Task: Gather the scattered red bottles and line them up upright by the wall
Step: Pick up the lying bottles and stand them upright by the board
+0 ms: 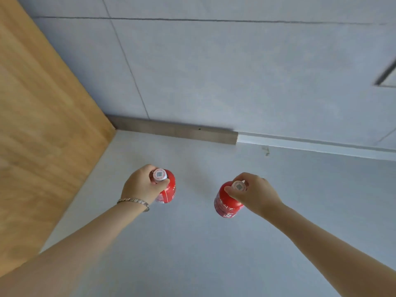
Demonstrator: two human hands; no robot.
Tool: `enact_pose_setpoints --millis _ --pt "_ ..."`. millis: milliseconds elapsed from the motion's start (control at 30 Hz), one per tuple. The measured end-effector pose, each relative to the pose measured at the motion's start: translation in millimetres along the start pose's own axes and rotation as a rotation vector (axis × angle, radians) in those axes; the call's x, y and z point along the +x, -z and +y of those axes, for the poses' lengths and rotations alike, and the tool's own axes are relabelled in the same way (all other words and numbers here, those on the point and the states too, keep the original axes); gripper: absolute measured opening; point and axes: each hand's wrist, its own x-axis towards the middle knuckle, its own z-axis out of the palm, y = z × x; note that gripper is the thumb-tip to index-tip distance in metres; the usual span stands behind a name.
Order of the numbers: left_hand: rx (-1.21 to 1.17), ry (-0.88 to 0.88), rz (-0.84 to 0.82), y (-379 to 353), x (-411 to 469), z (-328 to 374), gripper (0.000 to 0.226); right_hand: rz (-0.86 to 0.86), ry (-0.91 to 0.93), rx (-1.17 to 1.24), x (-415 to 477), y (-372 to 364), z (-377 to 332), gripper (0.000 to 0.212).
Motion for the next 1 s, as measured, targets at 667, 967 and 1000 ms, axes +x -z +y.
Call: enact_pose_setpoints --millis 667,967,1000 --pt "-0.032 0.128 0.144 62.6 79.5 -126.6 0.055 -0.062 0.134 -0.075 135.4 -142.6 -199.4 0.038" --pt "0.265 -0.020 -0.503 -12.1 37.2 -62.9 0.020 -0.288 -0.069 -0.204 60.1 -74.6 -51.2 0.037" --pt "0.283 -0.049 -0.529 -25.3 35.7 -46.0 0.021 -0.318 -0.118 -0.213 48.3 -61.0 -28.3 0.037"
